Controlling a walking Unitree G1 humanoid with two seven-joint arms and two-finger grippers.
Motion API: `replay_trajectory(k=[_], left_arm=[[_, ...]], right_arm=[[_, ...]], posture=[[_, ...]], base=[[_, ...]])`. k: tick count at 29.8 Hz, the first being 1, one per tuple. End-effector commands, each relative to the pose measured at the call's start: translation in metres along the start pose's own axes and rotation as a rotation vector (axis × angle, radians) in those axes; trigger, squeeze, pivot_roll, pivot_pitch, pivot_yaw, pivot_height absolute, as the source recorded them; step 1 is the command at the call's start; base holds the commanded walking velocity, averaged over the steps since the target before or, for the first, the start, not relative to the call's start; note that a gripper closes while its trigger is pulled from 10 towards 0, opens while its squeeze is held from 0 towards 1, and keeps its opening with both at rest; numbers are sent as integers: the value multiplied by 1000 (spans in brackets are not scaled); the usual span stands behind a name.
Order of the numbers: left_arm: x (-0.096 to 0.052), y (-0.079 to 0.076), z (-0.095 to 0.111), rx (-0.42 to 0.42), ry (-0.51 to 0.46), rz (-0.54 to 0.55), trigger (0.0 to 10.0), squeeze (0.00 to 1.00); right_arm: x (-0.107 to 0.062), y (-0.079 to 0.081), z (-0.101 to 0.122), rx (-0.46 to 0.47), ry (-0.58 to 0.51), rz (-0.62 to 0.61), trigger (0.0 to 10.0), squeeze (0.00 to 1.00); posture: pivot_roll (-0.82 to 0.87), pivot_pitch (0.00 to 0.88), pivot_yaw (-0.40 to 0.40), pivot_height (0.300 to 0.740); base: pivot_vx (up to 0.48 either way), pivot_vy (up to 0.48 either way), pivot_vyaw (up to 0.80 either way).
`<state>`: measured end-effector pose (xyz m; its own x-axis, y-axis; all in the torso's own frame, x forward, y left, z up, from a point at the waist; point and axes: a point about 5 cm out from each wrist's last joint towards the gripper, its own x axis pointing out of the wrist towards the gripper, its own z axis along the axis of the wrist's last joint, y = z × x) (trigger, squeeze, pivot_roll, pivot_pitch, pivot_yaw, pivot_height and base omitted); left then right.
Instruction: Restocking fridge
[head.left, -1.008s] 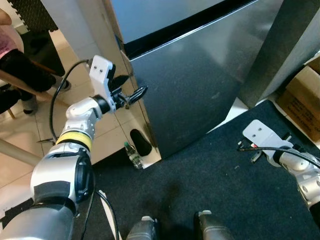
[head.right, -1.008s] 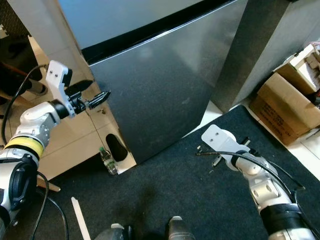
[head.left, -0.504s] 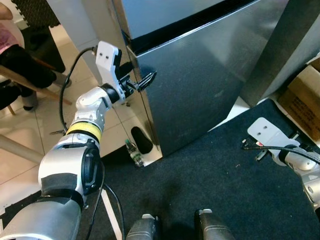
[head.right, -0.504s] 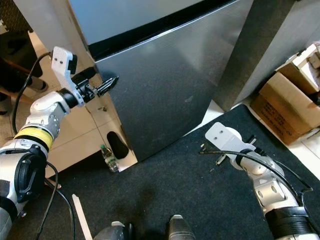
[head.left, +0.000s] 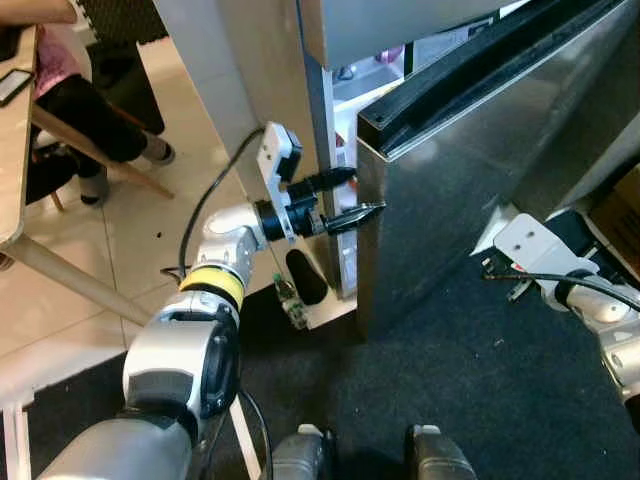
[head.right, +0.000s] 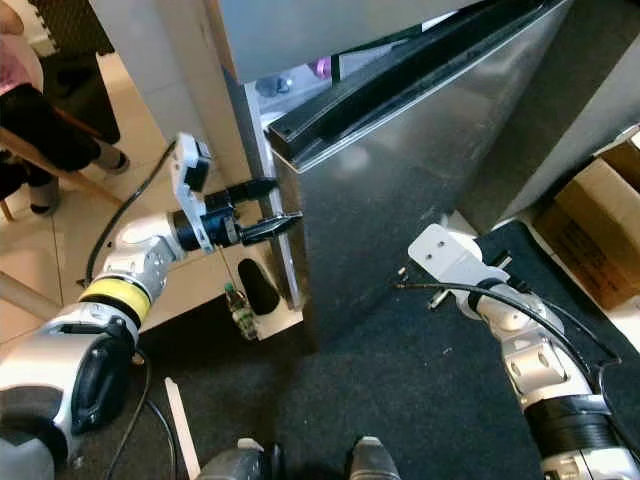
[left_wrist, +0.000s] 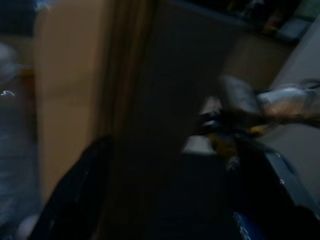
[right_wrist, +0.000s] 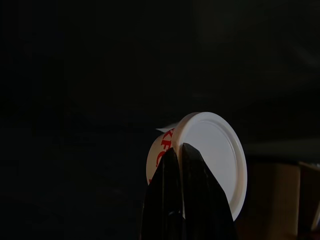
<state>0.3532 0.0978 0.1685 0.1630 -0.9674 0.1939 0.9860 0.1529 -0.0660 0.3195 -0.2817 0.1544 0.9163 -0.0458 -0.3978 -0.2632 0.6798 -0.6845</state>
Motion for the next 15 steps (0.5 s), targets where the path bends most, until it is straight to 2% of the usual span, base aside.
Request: replay_trajectory(k=[1,2,3,5,6,7,8,9,12,13,14,15], left_arm=[[8,-17,-24,-93,41,-127,10000,0],[7,-25,-38,-131,44,-140,10000,0],[7,-25,-38,-131,44,-140,10000,0],[1,-41,-64,-204,54,-143,10000,0],[1,-41,-64,-204,54,-143,10000,0],[-6,-49,-80,-243,68,-113,10000,0],[-31,-59,-116,-298,146,59,10000,0],[-31,-59,-116,-298,146,59,10000,0],[-75,-73,-151,-398,239,325,10000,0],[-75,-73,-151,-398,239,325,10000,0],[-85,-77,-157,-417,263,381,10000,0],[-85,-77,-157,-417,263,381,10000,0]], right_arm=[[-2,-10,-8,31,35,-39,10000,0],[-3,-14,-12,35,50,-50,10000,0],[-3,-14,-12,35,50,-50,10000,0],[-4,-22,-20,38,84,-77,10000,0],[-4,-22,-20,38,84,-77,10000,0],[-5,-27,-26,43,109,-96,10000,0],[-8,-33,-38,55,154,-137,10000,0],[-8,-33,-38,55,154,-137,10000,0],[-11,-39,-50,81,197,-184,10000,0],[-11,-39,-50,81,197,-184,10000,0],[-11,-40,-52,85,205,-194,10000,0],[-11,-40,-52,85,205,-194,10000,0]], posture=[[-260,186,116,740],[-258,176,111,740],[-258,176,111,740],[-254,172,111,740],[-254,172,111,740],[-248,167,111,740],[-240,159,112,740],[-240,159,112,740],[-232,156,111,740],[-232,156,111,740],[-231,154,110,740],[-231,154,110,740]], base=[[0,0,0],[0,0,0],[0,0,0],[0,0,0],[0,0,0],[0,0,0],[0,0,0],[0,0,0],[0,0,0],[0,0,0],[0,0,0],[0,0,0]])
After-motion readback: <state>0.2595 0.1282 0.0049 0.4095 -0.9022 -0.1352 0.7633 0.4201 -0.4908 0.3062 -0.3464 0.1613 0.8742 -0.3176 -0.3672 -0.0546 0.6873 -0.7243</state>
